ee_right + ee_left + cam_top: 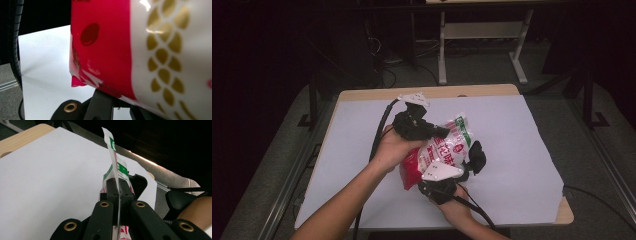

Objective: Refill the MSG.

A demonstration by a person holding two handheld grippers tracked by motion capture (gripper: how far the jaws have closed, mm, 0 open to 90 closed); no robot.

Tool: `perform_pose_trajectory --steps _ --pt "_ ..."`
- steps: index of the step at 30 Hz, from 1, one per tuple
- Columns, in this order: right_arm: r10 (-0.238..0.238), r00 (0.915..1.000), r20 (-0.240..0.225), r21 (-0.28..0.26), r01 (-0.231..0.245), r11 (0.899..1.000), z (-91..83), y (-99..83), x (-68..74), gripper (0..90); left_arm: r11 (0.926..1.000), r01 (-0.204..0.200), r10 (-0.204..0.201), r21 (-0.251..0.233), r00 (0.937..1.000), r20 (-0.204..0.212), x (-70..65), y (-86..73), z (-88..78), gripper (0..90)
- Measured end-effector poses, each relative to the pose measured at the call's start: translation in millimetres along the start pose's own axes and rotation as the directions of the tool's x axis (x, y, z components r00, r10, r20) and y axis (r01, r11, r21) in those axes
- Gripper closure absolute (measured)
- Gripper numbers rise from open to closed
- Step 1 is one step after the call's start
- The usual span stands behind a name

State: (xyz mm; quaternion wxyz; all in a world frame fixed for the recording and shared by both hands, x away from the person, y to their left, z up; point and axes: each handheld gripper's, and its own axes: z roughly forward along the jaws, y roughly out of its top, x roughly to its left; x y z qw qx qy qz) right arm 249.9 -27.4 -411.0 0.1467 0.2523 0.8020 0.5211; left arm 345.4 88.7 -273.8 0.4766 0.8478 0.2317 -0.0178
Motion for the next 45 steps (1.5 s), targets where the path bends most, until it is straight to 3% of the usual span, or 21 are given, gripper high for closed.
perform_pose_trajectory --steps 16,45 --pt "0.02 0.9988 -0.044 -0.013 -0.02 1.0 1.3 -1.3 -3.5 90.0 0.9998 -0.002 0.002 0.018 1.0 -0.004 -1.3 1.1 3.1 90.0" --pt "0.027 0.9982 -0.053 -0.013 -0.028 1.0 1.6 -1.9 -4.1 90.0 0.9996 -0.006 0.006 0.029 1.0 -0.006 -1.9 2.0 6.2 90.0"
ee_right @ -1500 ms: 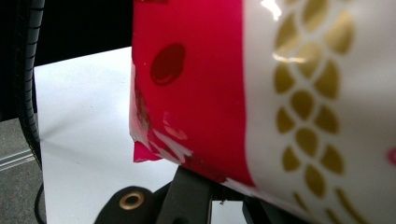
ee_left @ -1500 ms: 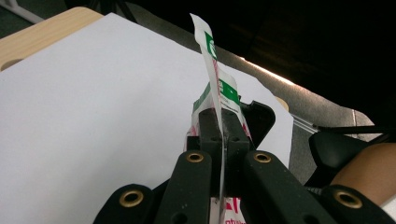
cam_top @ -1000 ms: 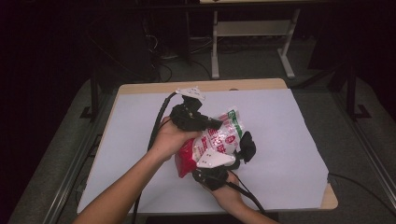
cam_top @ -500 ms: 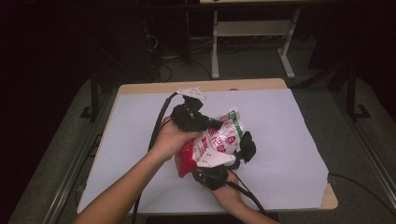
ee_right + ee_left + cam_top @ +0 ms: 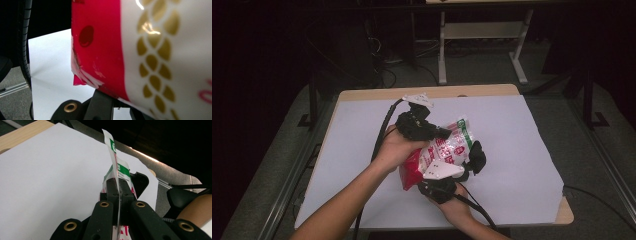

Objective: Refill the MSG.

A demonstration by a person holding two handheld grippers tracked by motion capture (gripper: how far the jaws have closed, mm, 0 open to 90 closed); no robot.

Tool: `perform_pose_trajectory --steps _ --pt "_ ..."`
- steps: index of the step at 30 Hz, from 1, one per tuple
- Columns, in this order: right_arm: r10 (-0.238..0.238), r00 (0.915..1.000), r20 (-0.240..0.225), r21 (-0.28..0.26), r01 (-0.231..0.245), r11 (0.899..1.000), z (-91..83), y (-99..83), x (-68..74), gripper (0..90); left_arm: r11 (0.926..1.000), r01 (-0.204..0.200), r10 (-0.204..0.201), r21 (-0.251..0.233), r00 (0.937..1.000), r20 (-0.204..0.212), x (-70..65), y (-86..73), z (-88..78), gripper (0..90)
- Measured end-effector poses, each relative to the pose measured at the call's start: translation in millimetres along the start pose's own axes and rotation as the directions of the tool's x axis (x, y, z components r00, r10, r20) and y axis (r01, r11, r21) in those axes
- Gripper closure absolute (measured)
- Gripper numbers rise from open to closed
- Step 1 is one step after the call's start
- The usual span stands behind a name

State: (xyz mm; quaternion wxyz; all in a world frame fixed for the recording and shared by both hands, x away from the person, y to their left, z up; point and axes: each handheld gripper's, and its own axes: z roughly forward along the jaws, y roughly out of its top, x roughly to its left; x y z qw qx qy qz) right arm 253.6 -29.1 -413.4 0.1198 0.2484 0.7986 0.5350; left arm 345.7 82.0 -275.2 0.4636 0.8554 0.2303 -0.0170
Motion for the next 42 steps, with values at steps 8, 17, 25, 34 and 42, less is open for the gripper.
perform_pose_trajectory --steps 8,17,25,34,42 --pt "0.001 1.0 -0.002 0.0 -0.001 1.0 0.2 -0.1 -0.1 90.0 1.0 -0.003 0.003 0.003 1.0 0.002 -0.4 0.4 1.0 90.0" --pt "0.004 1.0 -0.004 -0.002 -0.004 1.0 0.2 -0.3 -0.3 90.0 1.0 -0.005 0.005 0.008 1.0 0.001 -1.1 1.1 2.3 90.0" --pt "0.012 0.9999 -0.012 -0.002 -0.012 1.0 0.8 -0.6 -0.5 90.0 0.9998 -0.009 0.009 0.017 1.0 -0.001 -1.4 1.3 4.0 90.0" --pt "0.017 0.9997 -0.016 -0.004 -0.017 1.0 0.9 -0.5 -0.9 90.0 0.9998 -0.009 0.009 0.017 1.0 0.0 -1.9 1.7 5.2 90.0" --pt "0.02 0.9996 -0.018 -0.005 -0.02 1.0 0.8 -0.5 -1.2 90.0 0.9999 -0.007 0.007 0.016 1.0 0.002 -2.5 2.1 6.5 90.0"
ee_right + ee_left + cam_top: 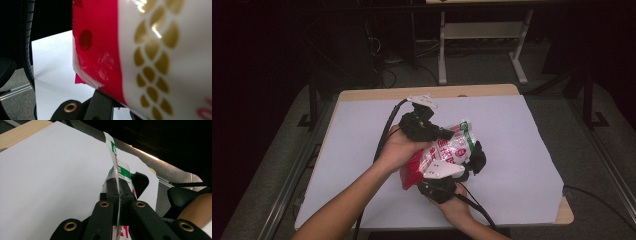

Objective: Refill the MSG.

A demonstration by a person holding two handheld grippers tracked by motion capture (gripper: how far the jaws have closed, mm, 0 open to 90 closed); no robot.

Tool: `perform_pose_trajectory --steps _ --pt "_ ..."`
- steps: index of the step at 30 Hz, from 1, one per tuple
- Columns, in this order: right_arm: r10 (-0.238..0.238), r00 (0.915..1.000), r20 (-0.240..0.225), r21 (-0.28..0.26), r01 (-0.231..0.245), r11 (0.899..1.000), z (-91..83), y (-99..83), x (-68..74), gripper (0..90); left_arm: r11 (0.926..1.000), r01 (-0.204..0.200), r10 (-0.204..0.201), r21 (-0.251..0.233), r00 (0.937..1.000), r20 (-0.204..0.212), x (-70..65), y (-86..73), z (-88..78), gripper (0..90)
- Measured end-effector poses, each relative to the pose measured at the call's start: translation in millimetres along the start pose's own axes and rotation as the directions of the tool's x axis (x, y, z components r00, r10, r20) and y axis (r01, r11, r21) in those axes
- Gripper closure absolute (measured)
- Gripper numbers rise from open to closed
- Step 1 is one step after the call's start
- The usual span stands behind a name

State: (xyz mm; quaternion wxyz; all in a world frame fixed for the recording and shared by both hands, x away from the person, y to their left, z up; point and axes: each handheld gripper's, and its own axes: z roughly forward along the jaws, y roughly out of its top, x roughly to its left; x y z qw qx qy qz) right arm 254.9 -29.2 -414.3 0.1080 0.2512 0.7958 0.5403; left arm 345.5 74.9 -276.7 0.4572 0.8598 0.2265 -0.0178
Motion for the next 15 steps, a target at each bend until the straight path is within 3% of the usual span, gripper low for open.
perform_pose_trajectory --steps 15 --pt "-0.001 1.0 -0.003 0.001 0.001 1.0 0.3 -0.1 0.1 90.0 1.0 0.001 -0.001 -0.001 1.0 -0.001 -0.2 -0.4 1.2 90.0"
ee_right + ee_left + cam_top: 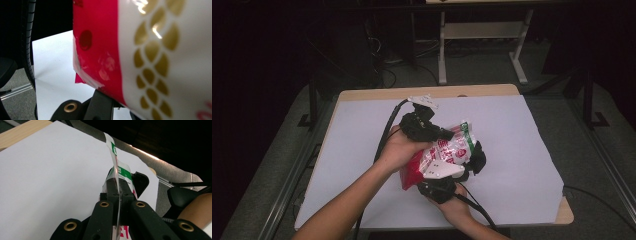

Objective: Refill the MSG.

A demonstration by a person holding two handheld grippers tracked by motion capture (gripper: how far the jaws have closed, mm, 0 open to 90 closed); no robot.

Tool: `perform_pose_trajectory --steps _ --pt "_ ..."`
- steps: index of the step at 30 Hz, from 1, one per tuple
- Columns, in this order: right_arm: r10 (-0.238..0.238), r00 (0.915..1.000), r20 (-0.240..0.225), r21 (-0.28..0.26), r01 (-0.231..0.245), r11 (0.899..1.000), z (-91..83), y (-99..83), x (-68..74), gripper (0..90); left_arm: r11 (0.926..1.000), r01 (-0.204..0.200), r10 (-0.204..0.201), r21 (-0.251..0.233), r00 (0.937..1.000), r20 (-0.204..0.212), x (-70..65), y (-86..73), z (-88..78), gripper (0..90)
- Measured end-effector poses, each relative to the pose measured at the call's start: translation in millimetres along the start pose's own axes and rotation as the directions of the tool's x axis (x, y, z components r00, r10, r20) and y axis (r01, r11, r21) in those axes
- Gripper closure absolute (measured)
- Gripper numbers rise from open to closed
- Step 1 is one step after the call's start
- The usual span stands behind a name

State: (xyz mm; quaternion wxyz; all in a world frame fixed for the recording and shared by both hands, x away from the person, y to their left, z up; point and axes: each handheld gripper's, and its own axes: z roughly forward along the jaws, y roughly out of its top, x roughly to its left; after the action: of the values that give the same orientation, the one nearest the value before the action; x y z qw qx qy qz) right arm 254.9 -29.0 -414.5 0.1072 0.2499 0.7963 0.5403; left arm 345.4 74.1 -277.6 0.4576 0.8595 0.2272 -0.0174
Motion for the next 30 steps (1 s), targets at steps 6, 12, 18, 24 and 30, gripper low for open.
perform_pose_trajectory --steps 6,12,18,24,30 --pt "-0.002 1.0 0.0 0.0 0.002 1.0 -0.1 0.1 -0.2 90.0 1.0 0.001 -0.001 0.0 1.0 0.001 0.0 0.1 0.3 90.0" --pt "-0.001 1.0 -0.004 0.001 0.001 1.0 0.0 0.3 -0.4 90.0 1.0 0.001 -0.001 0.001 1.0 0.0 -0.2 0.3 0.6 90.0" --pt "0.003 1.0 -0.008 0.001 -0.003 1.0 0.0 0.5 -0.6 90.0 1.0 -0.003 0.003 0.003 1.0 0.0 -0.2 0.6 1.2 90.0" --pt "0.006 0.9999 -0.012 0.001 -0.006 1.0 0.4 0.7 -0.8 90.0 0.9999 -0.004 0.004 0.01 1.0 0.001 0.2 1.1 1.6 90.0" --pt "0.01 0.9998 -0.017 0.0 -0.01 1.0 0.7 0.9 -0.8 90.0 0.9999 -0.002 0.002 0.011 1.0 -0.002 0.2 1.6 2.6 90.0"
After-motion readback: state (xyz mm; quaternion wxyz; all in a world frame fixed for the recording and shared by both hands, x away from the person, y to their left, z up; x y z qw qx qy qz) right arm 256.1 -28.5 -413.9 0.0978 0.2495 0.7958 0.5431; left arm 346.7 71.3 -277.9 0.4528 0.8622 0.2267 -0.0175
